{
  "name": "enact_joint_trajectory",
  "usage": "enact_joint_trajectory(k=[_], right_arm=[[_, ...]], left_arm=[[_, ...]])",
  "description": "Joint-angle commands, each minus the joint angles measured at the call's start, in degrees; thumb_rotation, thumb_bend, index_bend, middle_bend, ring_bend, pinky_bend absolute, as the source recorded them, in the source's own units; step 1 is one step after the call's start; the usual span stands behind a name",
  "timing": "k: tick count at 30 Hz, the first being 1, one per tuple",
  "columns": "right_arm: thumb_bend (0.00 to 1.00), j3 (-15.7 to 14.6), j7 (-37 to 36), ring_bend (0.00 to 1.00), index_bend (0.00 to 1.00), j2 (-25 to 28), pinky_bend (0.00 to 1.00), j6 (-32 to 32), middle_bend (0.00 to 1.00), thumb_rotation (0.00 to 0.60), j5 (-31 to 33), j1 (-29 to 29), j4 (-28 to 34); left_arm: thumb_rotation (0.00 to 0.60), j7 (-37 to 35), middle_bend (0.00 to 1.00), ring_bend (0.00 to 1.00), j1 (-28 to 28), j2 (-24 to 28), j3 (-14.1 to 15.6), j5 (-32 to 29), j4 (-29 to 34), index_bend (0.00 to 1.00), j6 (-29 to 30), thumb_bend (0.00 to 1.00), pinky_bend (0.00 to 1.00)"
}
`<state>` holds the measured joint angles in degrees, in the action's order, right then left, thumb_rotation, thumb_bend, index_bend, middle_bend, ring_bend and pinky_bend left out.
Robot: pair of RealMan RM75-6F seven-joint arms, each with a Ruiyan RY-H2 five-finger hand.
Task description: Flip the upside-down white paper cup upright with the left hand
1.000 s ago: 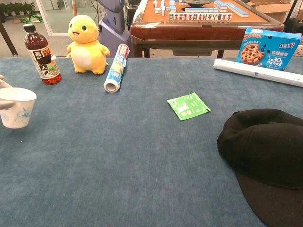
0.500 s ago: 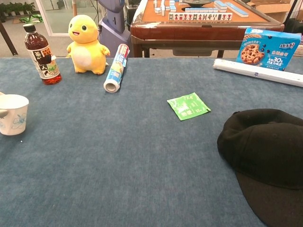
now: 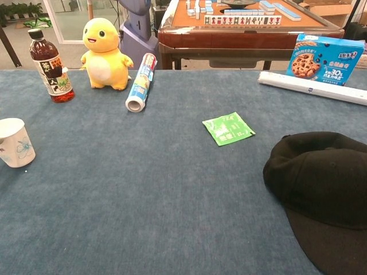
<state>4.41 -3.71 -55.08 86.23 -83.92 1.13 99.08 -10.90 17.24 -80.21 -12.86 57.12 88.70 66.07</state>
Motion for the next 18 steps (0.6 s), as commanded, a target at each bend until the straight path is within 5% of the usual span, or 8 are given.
enact_joint_trajectory(k=[1,18], right_arm=[[0.44,0.0,0.0,0.28,0.20,0.0,0.47,-0.1,0.31,0.600,0.0,0.0,0.0],[0.44,-0.2,1.0,0.28,0.20,-0.1,0.47,-0.1,0.31,0.600,0.0,0.0,0.3]], left_arm=[[0.600,1.0,0.00,0.00,-1.2,1.0,1.2,3.4,1.5,0.13,2.7,0.18,0.00],[0.600,18.1,0.00,0.00,-6.0,9.2,8.8,16.6,7.5,0.14,13.6,0.18,0.00]])
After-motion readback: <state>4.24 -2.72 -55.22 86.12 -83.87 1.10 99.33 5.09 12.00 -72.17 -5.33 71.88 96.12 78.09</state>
